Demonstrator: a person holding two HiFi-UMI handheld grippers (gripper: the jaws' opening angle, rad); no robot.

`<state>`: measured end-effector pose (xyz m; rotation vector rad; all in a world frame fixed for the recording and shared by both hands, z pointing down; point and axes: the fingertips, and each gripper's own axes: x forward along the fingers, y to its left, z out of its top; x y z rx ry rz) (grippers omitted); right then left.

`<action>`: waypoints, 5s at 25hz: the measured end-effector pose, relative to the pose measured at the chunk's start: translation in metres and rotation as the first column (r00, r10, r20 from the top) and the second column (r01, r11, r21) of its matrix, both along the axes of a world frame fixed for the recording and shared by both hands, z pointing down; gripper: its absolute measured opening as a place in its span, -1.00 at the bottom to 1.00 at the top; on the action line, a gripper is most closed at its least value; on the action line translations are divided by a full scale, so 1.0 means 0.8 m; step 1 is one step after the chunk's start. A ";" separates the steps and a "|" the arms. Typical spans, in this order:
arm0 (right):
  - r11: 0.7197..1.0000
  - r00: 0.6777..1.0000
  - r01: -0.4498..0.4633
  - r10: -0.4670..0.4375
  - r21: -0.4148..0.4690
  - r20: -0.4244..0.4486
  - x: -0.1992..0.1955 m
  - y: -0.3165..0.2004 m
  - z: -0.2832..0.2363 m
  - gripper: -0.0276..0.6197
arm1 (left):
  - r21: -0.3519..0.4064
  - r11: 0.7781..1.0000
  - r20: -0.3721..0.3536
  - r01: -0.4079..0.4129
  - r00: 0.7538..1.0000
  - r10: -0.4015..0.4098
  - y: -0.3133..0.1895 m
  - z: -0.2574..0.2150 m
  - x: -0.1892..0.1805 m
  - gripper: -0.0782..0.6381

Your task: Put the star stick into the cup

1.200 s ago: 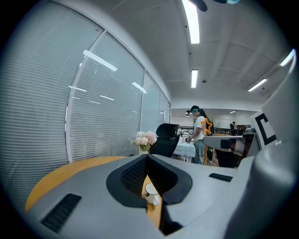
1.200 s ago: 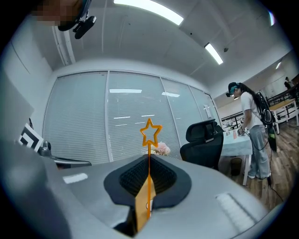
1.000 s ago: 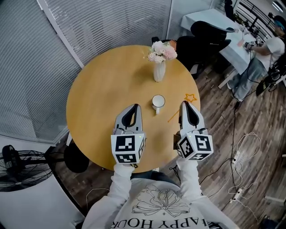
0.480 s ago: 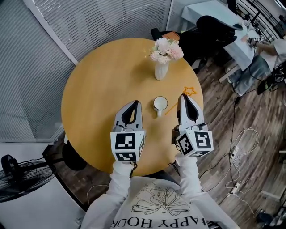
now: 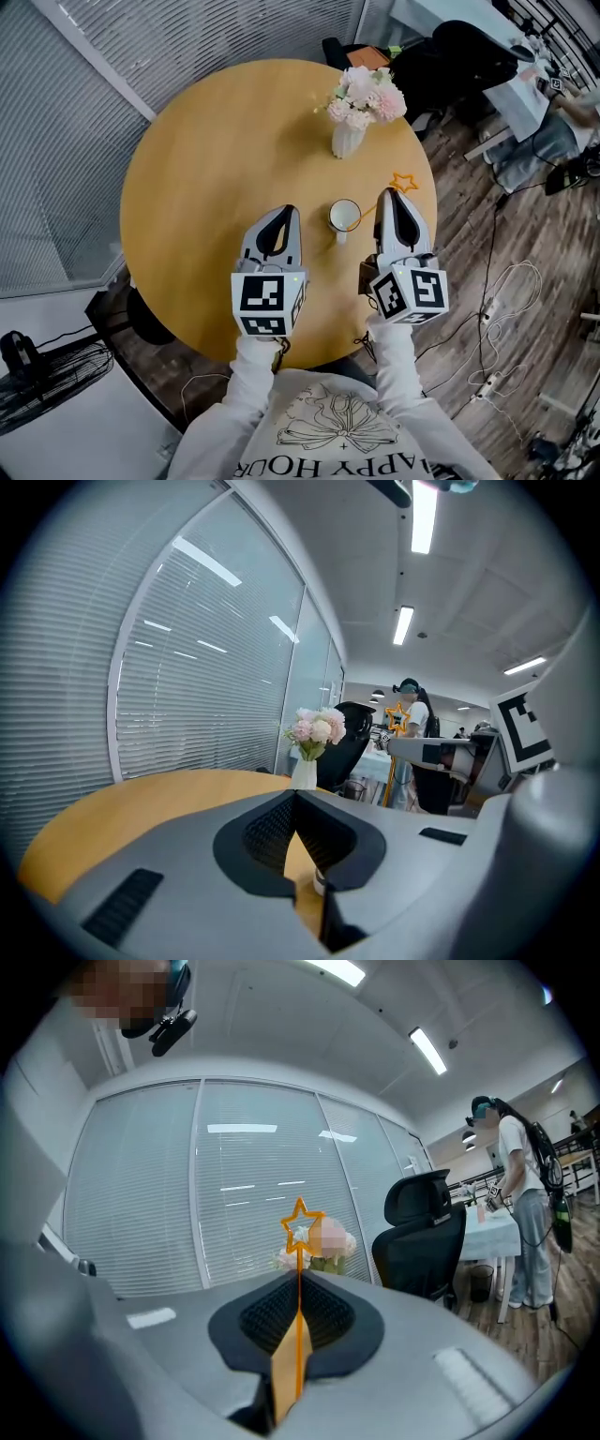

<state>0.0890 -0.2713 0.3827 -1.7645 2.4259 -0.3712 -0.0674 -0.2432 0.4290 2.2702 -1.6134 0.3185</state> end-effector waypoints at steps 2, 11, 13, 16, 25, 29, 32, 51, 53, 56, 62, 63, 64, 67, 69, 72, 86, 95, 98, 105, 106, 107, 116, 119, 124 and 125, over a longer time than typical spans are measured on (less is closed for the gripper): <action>1.000 1.000 -0.005 0.005 -0.015 0.004 -0.001 -0.008 0.011 -0.87 | -0.015 1.000 -0.003 0.001 1.000 -0.001 -0.006 0.009 -0.001 -0.76; 0.997 0.999 -0.024 0.026 -0.080 0.023 0.000 -0.037 0.064 -0.87 | -0.056 0.998 -0.020 -0.016 1.000 0.015 -0.031 0.044 0.005 -0.76; 0.995 0.999 -0.029 0.031 -0.094 0.027 0.000 -0.042 0.077 -0.87 | -0.066 0.998 -0.022 -0.019 1.000 0.018 -0.036 0.052 0.006 -0.76; 0.993 0.999 -0.029 0.032 -0.116 0.031 -0.001 -0.047 0.093 -0.87 | -0.081 0.996 -0.022 -0.024 1.000 0.022 -0.041 0.063 0.008 -0.76; 0.987 0.996 -0.019 0.032 -0.160 0.079 -0.005 -0.054 0.133 -0.87 | -0.118 0.992 -0.021 -0.050 0.999 0.048 -0.044 0.088 0.022 -0.76; 0.985 0.997 -0.021 0.034 -0.170 0.075 -0.006 -0.057 0.144 -0.87 | -0.124 0.991 -0.018 -0.054 0.998 0.052 -0.046 0.094 0.022 -0.76; 0.983 0.996 -0.030 0.044 -0.179 0.076 -0.004 -0.057 0.150 -0.87 | -0.120 0.991 -0.019 -0.057 0.998 0.055 -0.048 0.095 0.023 -0.76; 0.966 0.992 -0.103 0.116 -0.238 0.041 0.030 -0.045 0.181 -0.85 | -0.147 0.985 -0.033 -0.091 0.996 0.087 -0.037 0.108 0.046 -0.76; 0.962 0.991 -0.116 0.130 -0.245 0.042 0.036 -0.045 0.185 -0.85 | -0.148 0.984 -0.034 -0.094 0.995 0.090 -0.037 0.109 0.048 -0.76; 0.957 0.988 -0.133 0.148 -0.258 0.040 0.042 -0.045 0.188 -0.84 | -0.151 0.984 -0.032 -0.095 0.995 0.091 -0.036 0.110 0.050 -0.76; 0.943 0.981 -0.178 0.193 -0.281 0.026 0.055 -0.044 0.196 -0.81 | -0.143 0.985 -0.033 -0.101 0.995 0.097 -0.034 0.105 0.053 -0.76; 0.941 0.980 -0.181 0.197 -0.286 0.028 0.057 -0.043 0.196 -0.80 | -0.141 0.985 -0.033 -0.101 0.995 0.097 -0.034 0.104 0.054 -0.76; 0.940 0.979 -0.182 0.199 -0.290 0.031 0.058 -0.042 0.197 -0.79 | -0.139 0.985 -0.032 -0.101 0.995 0.097 -0.034 0.104 0.054 -0.76; 0.936 0.979 -0.181 0.201 -0.301 0.037 0.060 -0.038 0.198 -0.76 | -0.136 0.986 -0.030 -0.097 0.995 0.093 -0.032 0.101 0.054 -0.76; 0.934 0.979 -0.181 0.202 -0.307 0.039 0.061 -0.034 0.197 -0.73 | -0.132 0.987 -0.031 -0.095 0.995 0.092 -0.030 0.097 0.054 -0.76; 0.931 0.978 -0.176 0.203 -0.319 0.052 0.062 -0.027 0.195 -0.67 | -0.118 0.989 -0.032 -0.092 0.996 0.089 -0.027 0.089 0.054 -0.76; 0.901 0.978 -0.163 0.201 -0.401 0.055 0.057 0.040 0.178 -0.48 | -0.017 0.998 -0.035 -0.067 0.997 0.066 0.014 0.019 0.052 -0.76; 0.827 0.996 -0.055 0.086 -0.560 0.029 0.048 0.065 0.205 -0.31 | 0.019 0.999 -0.025 -0.033 0.999 0.033 0.058 -0.013 0.037 -0.76; 0.823 0.996 -0.050 0.084 -0.565 0.035 0.045 0.083 0.201 -0.31 | 0.036 0.999 -0.024 -0.023 0.999 0.024 0.066 -0.023 0.032 -0.76; 0.949 0.998 -0.062 0.066 -0.311 0.002 0.036 0.103 0.093 -0.57 | 0.114 0.994 -0.019 0.004 1.000 -0.002 0.080 -0.065 0.025 -0.76; 0.965 0.998 -0.068 0.066 -0.252 -0.018 0.036 0.104 0.069 -0.61 | 0.128 0.992 -0.017 0.010 1.000 -0.008 0.082 -0.073 0.024 -0.76; 0.978 0.997 -0.075 0.069 -0.197 -0.038 0.036 0.107 0.045 -0.70 | 0.143 0.990 -0.015 0.016 1.000 -0.014 0.084 -0.082 0.023 -0.76; 0.996 0.995 -0.074 0.077 0.049 -0.067 0.035 0.138 -0.073 -0.72 | 0.239 0.970 -0.011 0.047 0.999 -0.045 0.112 -0.135 0.017 -0.76; 0.995 0.996 -0.070 0.074 0.066 -0.056 0.035 0.148 -0.084 -0.72 | 0.257 0.965 -0.010 0.051 0.999 -0.050 0.122 -0.144 0.016 -0.76; 0.994 0.996 -0.056 0.062 0.092 -0.065 0.035 0.157 -0.093 -0.76 | 0.274 0.960 -0.012 0.059 0.998 -0.058 0.132 -0.152 0.017 -0.76; 0.994 0.996 -0.055 0.061 0.096 -0.065 0.035 0.159 -0.094 -0.76 | 0.276 0.959 -0.012 0.060 0.998 -0.059 0.134 -0.153 0.018 -0.76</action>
